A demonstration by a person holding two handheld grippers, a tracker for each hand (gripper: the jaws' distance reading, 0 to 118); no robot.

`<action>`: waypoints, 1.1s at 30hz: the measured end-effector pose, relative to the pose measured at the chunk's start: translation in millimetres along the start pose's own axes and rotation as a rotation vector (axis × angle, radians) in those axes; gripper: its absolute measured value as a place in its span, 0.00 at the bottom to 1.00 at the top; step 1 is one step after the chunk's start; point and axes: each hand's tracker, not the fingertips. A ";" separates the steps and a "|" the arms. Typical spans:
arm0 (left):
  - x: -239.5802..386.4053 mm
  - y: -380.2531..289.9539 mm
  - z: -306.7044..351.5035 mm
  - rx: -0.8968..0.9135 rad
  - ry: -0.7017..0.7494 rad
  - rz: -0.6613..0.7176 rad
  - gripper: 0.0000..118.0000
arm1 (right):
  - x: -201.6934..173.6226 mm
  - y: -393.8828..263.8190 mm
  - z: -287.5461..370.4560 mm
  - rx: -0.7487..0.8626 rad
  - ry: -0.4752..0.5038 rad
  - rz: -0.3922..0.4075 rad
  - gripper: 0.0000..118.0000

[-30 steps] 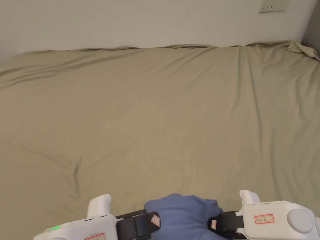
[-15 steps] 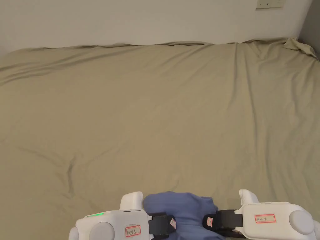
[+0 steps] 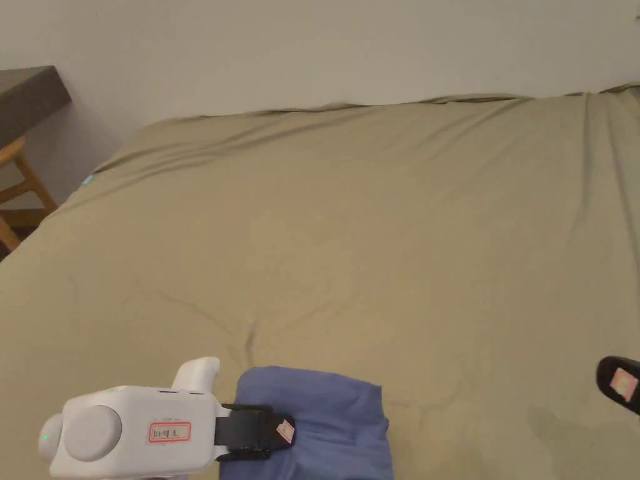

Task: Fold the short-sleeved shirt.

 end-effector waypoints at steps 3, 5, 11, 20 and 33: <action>-71.7 6.4 45.1 -0.030 0.140 0.021 0.31 | -4.7 5.2 14.8 0.002 -0.032 0.011 0.02; -131.5 8.3 72.8 -0.048 0.187 0.085 0.31 | -7.3 3.3 21.2 0.005 -0.059 0.020 0.02; -217.6 -10.6 126.3 -0.102 0.278 0.189 0.31 | -3.7 -9.4 14.8 -0.046 -0.109 0.005 0.02; -281.3 -22.1 121.4 -0.130 0.356 0.276 0.30 | -24.0 -11.4 0.5 -0.094 -0.126 0.053 0.02; -157.6 -1.7 159.6 0.192 0.623 0.112 0.92 | -30.0 18.0 -5.0 -0.075 -0.356 0.132 0.02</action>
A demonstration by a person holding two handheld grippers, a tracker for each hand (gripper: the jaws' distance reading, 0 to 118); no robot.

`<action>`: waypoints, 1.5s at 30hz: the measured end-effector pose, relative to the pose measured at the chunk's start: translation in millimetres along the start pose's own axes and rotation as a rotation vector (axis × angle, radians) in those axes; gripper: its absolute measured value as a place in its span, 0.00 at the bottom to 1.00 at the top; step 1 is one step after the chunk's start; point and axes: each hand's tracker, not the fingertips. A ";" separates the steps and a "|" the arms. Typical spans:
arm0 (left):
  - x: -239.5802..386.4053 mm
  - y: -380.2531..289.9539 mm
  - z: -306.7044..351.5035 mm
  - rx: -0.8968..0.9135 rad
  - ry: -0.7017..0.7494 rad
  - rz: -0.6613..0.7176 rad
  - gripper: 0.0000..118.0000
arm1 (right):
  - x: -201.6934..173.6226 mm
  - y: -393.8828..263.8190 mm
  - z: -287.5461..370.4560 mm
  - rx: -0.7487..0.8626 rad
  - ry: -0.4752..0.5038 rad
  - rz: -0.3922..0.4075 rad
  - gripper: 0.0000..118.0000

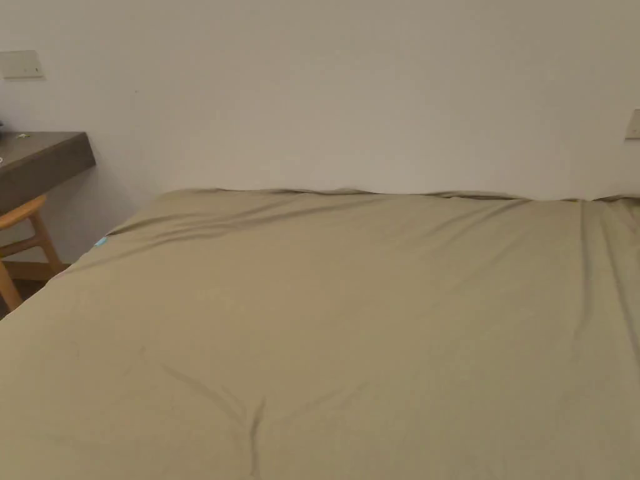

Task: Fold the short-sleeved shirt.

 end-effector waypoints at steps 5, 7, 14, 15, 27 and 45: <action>115.1 45.0 83.5 0.433 0.013 -0.141 0.00 | -2.4 62.7 5.9 0.197 -0.223 0.028 0.02; 156.3 57.0 107.5 0.558 -0.047 -0.133 0.00 | -10.2 87.4 12.1 0.274 -0.276 0.027 0.02; 282.2 76.9 148.4 0.782 -0.100 -0.163 0.00 | -16.4 144.3 21.8 0.416 -0.362 0.040 0.02; 291.1 78.3 148.3 0.804 -0.116 -0.164 0.00 | -15.5 148.3 23.6 0.420 -0.370 0.043 0.02; 347.5 68.7 194.8 0.839 -0.178 -0.145 0.00 | -9.5 157.6 45.4 0.443 -0.372 0.042 0.02; 348.0 66.2 211.2 0.852 -0.183 -0.155 0.00 | -14.9 156.1 50.1 0.438 -0.361 0.081 0.02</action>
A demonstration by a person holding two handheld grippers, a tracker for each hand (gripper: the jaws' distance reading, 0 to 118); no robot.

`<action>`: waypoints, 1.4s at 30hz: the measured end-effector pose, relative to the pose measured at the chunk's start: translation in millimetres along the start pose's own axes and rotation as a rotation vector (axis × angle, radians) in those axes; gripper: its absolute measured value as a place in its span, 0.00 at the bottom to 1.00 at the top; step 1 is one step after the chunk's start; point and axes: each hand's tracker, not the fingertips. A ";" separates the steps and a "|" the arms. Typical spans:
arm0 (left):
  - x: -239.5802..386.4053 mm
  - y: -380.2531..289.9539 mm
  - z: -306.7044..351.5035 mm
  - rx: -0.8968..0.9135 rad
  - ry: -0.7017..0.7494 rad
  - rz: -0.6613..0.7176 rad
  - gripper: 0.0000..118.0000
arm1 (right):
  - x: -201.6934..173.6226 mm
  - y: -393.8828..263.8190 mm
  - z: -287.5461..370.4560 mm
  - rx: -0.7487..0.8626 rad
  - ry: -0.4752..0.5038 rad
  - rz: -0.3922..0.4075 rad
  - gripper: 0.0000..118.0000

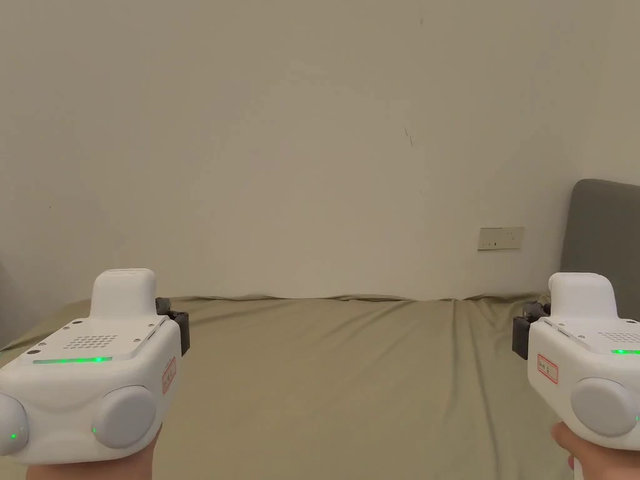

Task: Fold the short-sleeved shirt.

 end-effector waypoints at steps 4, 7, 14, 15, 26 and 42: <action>-0.4 2.1 0.0 0.002 -0.008 0.013 0.00 | -2.0 0.6 0.1 -0.005 0.003 -0.004 0.02; -0.8 1.9 -0.5 0.002 -0.003 0.009 0.00 | -4.0 0.7 0.4 0.000 0.011 0.001 0.02; 0.4 -8.0 -8.7 -0.040 -0.056 0.042 1.00 | -4.5 0.2 3.1 -0.027 0.031 -0.005 1.00; 1.8 -10.1 -10.1 -0.038 -0.056 0.047 1.00 | -3.8 0.9 5.3 -0.020 0.037 0.003 1.00; 0.0 1.3 -0.4 -0.029 -0.043 0.029 1.00 | 2.6 6.6 -2.0 -0.044 0.059 -0.084 1.00; 0.0 6.6 -1.4 -0.023 -0.036 0.012 1.00 | -19.1 9.7 6.3 -0.043 0.026 0.021 1.00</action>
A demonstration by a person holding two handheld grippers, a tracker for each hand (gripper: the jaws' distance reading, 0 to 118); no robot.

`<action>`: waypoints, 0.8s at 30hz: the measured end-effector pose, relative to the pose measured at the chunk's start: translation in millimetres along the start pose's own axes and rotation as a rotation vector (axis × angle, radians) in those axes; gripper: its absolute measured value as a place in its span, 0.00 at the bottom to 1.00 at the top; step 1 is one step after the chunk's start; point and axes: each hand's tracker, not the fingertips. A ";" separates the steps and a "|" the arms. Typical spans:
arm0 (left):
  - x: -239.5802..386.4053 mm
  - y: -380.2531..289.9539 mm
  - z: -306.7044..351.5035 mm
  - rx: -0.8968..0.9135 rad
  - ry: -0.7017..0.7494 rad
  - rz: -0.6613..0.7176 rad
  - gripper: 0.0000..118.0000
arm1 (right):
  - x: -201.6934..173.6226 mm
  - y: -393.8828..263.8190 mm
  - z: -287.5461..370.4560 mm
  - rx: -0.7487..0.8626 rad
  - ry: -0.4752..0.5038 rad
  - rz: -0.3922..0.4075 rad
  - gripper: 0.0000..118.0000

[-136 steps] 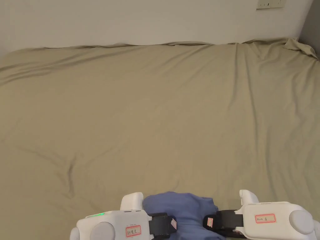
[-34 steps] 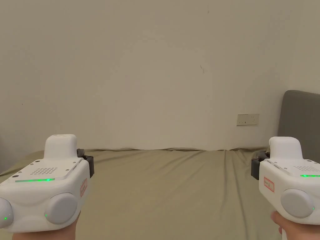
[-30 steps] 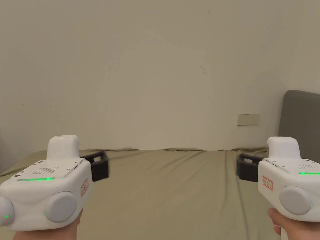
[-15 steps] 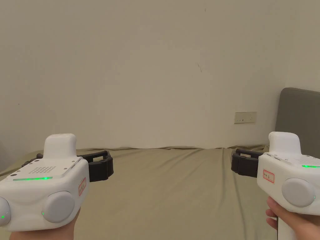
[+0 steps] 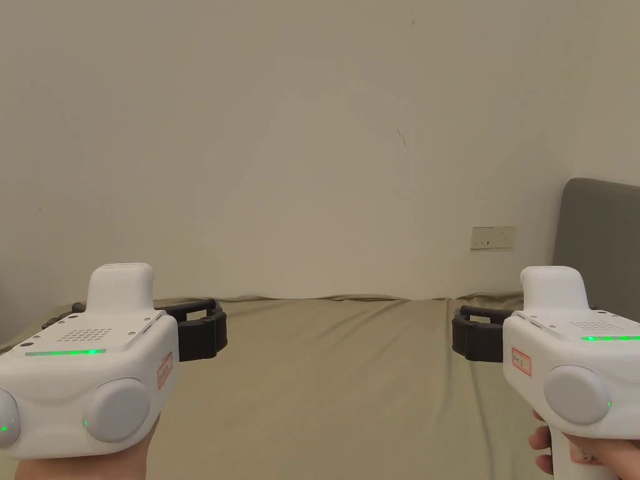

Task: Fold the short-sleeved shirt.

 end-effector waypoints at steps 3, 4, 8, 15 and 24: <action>0.7 -0.7 -1.2 -0.003 0.002 0.000 1.00 | -3.4 0.0 -0.6 -0.015 -0.010 0.002 1.00; 1.1 -0.9 -0.9 -0.005 0.002 -0.001 1.00 | -4.4 0.2 -0.7 -0.018 -0.011 -0.004 1.00; 3.3 -1.3 -0.8 -0.007 -0.009 -0.001 1.00 | -8.0 0.1 -1.3 -0.031 -0.039 -0.006 1.00; 5.3 -1.8 -1.6 -0.013 -0.017 0.003 1.00 | -5.7 1.2 -1.7 -0.005 -0.037 -0.036 1.00; 5.1 -0.4 -1.2 -0.009 -0.012 -0.002 1.00 | 1.4 6.0 2.6 0.004 -0.046 -0.072 1.00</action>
